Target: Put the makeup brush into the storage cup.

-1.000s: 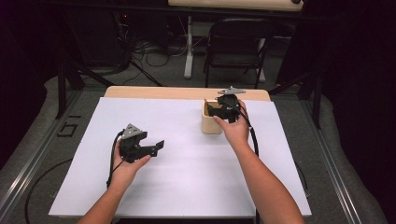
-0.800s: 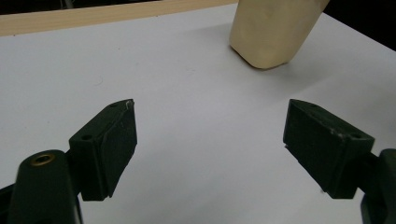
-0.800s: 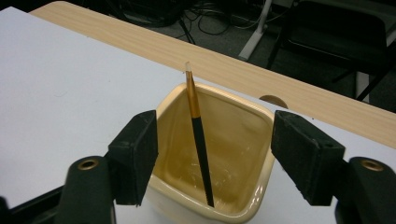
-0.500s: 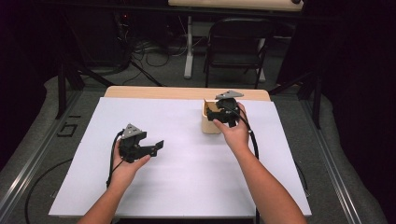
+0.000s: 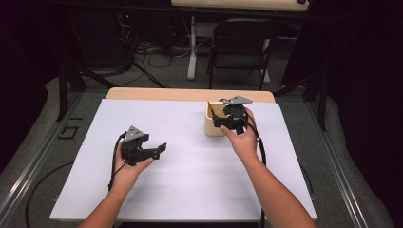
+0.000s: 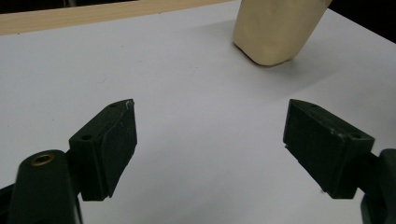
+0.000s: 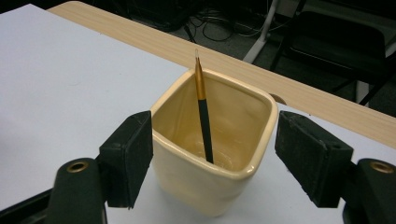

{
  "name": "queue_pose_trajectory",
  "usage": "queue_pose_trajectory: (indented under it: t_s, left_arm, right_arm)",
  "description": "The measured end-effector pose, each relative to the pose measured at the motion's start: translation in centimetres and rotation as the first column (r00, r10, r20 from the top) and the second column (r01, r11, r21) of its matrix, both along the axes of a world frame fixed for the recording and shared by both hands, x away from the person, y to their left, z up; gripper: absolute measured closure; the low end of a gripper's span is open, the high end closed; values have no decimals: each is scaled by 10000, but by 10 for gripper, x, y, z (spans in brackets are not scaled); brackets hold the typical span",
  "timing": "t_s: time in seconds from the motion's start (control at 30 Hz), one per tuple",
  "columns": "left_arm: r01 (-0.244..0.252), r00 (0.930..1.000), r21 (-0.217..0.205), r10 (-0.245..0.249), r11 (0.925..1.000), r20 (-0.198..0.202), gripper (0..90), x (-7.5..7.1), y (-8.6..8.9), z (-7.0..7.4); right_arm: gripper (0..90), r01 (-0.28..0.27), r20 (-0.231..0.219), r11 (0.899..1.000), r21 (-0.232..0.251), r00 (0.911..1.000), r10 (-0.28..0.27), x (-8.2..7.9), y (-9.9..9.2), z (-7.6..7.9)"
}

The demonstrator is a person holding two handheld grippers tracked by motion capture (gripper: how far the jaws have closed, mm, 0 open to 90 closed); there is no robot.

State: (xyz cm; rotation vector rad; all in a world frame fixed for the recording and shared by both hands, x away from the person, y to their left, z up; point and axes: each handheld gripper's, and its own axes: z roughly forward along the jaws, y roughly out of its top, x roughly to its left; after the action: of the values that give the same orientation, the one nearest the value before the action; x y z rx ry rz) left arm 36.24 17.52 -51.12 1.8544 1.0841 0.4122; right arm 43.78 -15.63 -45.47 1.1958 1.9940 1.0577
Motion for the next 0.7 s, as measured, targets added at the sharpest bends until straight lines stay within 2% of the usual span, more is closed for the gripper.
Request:
queue_pose_trajectory:
  t_s: [0.43,0.47,0.7]
  left_arm:
    - [11,10000,28,-11,10000,-20,178,-3,-1,1]
    - [3,10000,148,-3,9999,-30,177,-4,-1,2]
    - [32,10000,134,-31,9999,-60,178,-8,7,4]
  right_arm:
    - [276,-285,344,9996,58,9990,283,-29,-14,2]
    - [276,-294,340,9995,117,9990,290,-32,-14,3]
    - [276,-415,447,9991,120,9982,410,-48,-25,3]
